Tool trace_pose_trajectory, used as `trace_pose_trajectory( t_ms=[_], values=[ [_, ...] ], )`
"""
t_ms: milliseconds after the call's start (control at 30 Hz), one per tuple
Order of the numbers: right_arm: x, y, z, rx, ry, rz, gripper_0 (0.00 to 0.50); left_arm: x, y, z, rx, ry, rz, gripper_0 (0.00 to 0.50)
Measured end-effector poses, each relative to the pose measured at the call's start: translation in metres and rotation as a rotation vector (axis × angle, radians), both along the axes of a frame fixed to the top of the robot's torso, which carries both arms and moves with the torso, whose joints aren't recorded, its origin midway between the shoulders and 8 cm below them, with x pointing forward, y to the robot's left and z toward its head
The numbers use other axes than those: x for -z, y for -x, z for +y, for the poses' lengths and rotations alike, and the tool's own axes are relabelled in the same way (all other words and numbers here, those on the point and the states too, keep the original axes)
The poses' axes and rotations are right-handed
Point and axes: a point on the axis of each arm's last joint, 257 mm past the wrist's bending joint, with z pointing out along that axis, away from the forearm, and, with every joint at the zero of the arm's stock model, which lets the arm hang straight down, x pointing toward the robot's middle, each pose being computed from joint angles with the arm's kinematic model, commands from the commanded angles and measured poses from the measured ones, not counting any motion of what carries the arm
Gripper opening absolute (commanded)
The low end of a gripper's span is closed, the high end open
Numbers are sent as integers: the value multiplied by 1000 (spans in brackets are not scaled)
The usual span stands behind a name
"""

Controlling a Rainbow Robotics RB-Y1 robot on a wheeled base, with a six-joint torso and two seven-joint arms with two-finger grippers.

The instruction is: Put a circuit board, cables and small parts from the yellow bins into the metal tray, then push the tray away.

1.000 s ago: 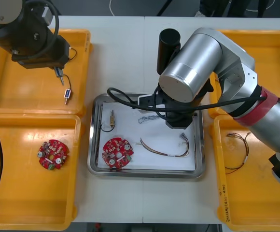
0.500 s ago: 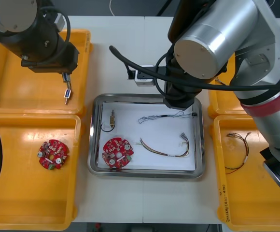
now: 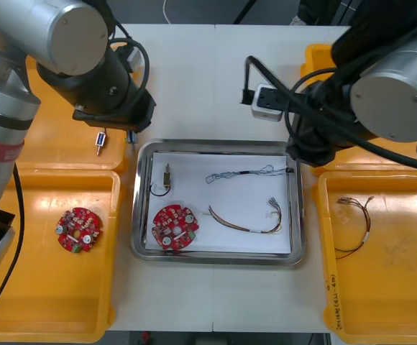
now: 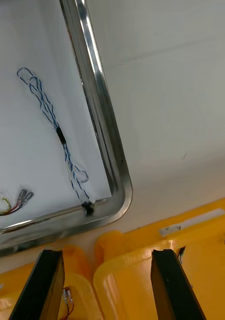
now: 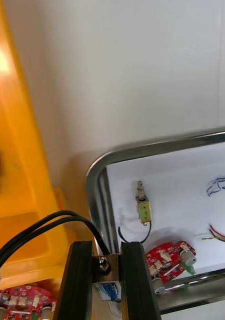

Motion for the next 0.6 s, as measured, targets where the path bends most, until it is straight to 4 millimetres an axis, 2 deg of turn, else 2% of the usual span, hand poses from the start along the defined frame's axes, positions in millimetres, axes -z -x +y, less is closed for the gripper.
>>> trace_pose_trajectory(
  t_ms=[267,467,600],
  values=[
    [-15,2,-38,208,-224,53,500,14,5,-36,42,17,2,0],
    [-10,7,-82,358,-270,72,500,28,7,-59,27,45,7,2],
    [-4,12,-108,495,-322,95,500,46,6,-71,36,44,24,1]
  ],
)
